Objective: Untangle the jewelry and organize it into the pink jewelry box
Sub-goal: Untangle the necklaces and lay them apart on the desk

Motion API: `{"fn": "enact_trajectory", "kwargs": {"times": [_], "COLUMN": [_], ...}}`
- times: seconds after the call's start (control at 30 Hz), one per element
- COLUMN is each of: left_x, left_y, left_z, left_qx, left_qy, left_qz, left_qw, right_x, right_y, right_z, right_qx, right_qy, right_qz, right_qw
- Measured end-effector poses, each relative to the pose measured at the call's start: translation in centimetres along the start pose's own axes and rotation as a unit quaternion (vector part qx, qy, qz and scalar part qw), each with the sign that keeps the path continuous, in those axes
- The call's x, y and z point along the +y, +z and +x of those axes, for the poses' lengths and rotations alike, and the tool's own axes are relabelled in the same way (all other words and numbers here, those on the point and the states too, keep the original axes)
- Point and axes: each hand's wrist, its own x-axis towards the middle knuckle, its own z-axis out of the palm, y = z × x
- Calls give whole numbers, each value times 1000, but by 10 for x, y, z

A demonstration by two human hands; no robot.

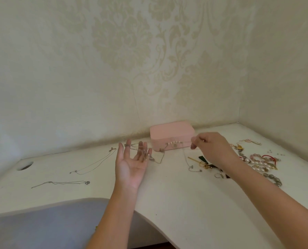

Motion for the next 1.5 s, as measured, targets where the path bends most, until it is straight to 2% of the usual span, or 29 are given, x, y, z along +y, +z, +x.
{"fn": "enact_trajectory", "kwargs": {"times": [0.13, 0.2, 0.3, 0.4, 0.47, 0.53, 0.63, 0.73, 1.03, 1.2, 1.33, 1.4, 1.43, 1.5], "left_x": [-8, -12, -12, -12, -13, -12, -12, -12, -6, -6, -8, -8, -8, -8], "left_y": [3, 4, 2, 1, 2, 3, 4, 5, 6, 4, 6, 5, 4, 4], "left_z": [0, 0, 2, 3, 2, 0, -2, -4, -4, -5, -6, -6, -7, -8], "left_qx": [-11, -10, -9, -15, -19, -19, -22, -28, -71, -68, -62, -61, -62, -67], "left_qy": [16, 31, 35, 23, 15, 10, 5, 1, -28, -33, -28, -30, -31, -37], "left_qz": [134, 204, 234, 242, 244, 248, 254, 250, 141, 147, 165, 181, 191, 214], "left_qw": [991, 978, 972, 970, 969, 968, 967, 968, 987, 986, 984, 981, 979, 974], "right_x": [6, 10, 13, 12, 13, 13, 11, 13, 15, 17, 9, 6, 4, -1], "right_y": [7, 11, 17, 23, 29, 38, 51, 67, 76, 56, 34, 27, 24, 14], "right_z": [-1, -1, -5, -11, -14, -14, -16, -14, -6, -1, 3, 3, 2, 2], "right_qx": [-70, -110, -156, -152, -127, -102, -141, -186, -185, -151, -142, -141, -150, -173], "right_qy": [-3, 5, -1, -38, -78, -114, -136, -161, -138, -58, -38, -4, 21, 64], "right_qz": [-153, -229, -326, -390, -397, -337, -174, -157, -82, 92, 124, 199, 276, 444], "right_qw": [986, 967, 932, 907, 906, 929, 965, 956, 970, 983, 981, 970, 949, 877]}}
